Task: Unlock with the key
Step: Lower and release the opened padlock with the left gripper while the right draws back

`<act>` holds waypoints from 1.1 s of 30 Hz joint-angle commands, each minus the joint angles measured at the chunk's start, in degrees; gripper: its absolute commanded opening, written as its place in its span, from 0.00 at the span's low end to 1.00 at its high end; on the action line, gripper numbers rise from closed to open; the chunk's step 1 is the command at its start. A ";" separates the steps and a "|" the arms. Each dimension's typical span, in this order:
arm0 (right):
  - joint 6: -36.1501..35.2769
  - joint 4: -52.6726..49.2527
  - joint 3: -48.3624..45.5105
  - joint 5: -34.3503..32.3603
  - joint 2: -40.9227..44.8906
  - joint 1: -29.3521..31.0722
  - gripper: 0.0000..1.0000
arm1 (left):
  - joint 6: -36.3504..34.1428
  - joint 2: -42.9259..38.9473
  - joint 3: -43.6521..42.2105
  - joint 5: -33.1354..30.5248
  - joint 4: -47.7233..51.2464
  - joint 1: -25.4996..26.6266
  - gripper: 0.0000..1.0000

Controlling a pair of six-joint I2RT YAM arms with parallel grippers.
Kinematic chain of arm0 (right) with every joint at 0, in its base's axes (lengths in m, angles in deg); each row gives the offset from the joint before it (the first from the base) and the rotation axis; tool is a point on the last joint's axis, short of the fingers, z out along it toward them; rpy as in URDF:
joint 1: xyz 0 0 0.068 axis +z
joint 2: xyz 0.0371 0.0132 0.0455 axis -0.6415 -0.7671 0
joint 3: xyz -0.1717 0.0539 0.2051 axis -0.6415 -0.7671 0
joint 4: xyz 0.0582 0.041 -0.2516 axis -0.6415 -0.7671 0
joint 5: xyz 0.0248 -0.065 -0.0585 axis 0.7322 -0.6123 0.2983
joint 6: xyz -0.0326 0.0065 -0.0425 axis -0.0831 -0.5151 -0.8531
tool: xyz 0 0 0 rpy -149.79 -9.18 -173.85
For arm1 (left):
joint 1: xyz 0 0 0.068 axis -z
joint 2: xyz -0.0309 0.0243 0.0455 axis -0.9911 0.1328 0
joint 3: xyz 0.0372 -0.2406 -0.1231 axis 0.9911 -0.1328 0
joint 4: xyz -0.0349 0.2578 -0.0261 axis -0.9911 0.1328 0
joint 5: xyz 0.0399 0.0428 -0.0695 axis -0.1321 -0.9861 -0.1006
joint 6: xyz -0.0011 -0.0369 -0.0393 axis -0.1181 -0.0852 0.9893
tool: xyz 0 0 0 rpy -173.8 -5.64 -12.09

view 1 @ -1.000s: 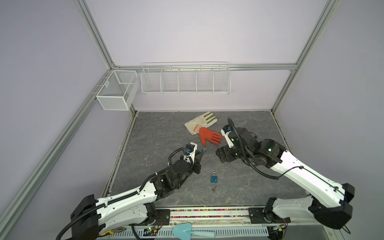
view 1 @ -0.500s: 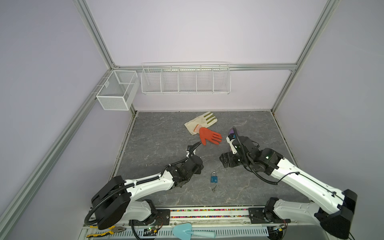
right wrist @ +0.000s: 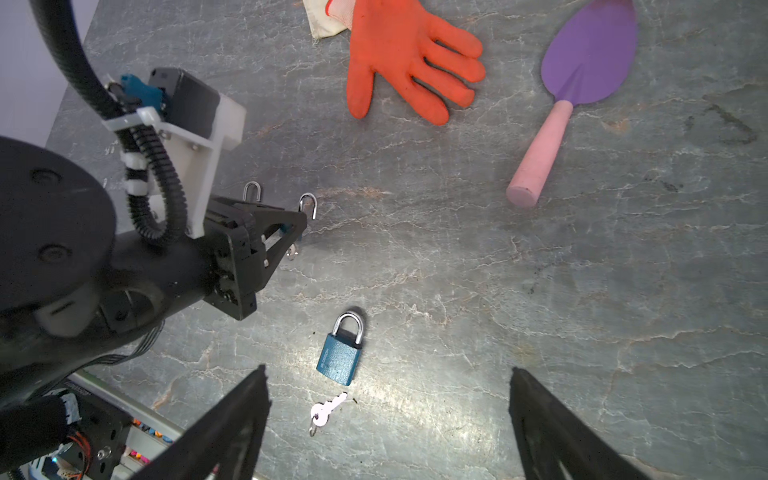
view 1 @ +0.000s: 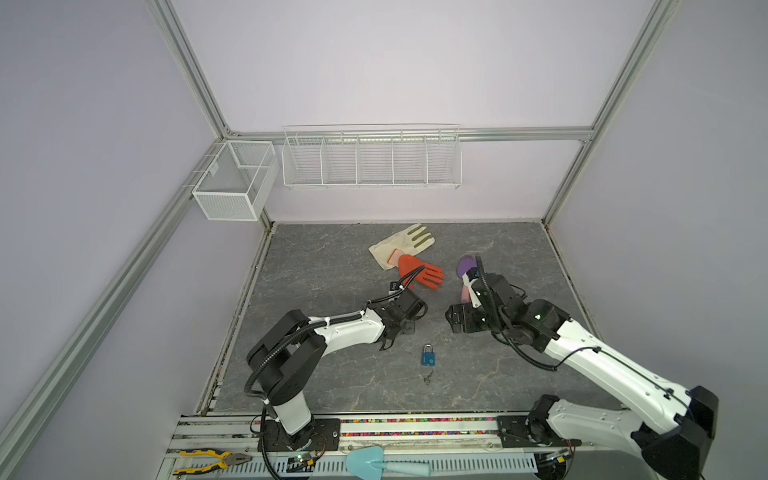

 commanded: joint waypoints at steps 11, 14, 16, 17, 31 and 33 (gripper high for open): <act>2.12 3.74 -3.52 4.45 -0.23 -1.17 0.92 | 3.63 3.66 2.55 0.04 5.91 -1.00 0.00; 2.24 3.98 -3.88 4.31 -0.78 -1.15 0.92 | 4.05 3.00 2.37 0.04 5.97 -1.02 0.00; 2.26 4.10 -3.87 4.26 -1.25 -1.09 0.92 | 4.00 2.86 2.42 0.12 6.13 -1.05 0.00; 2.30 4.18 -3.79 4.55 -1.52 -1.16 0.92 | 3.96 3.12 2.63 0.13 6.42 -1.11 0.02; 2.10 3.88 -2.28 5.77 -3.08 -1.15 0.91 | 5.50 2.00 2.72 -0.07 6.70 -1.12 0.32; 2.15 4.06 -2.33 5.95 -3.00 -1.07 0.91 | 5.46 1.31 2.86 -0.05 6.91 -1.12 0.33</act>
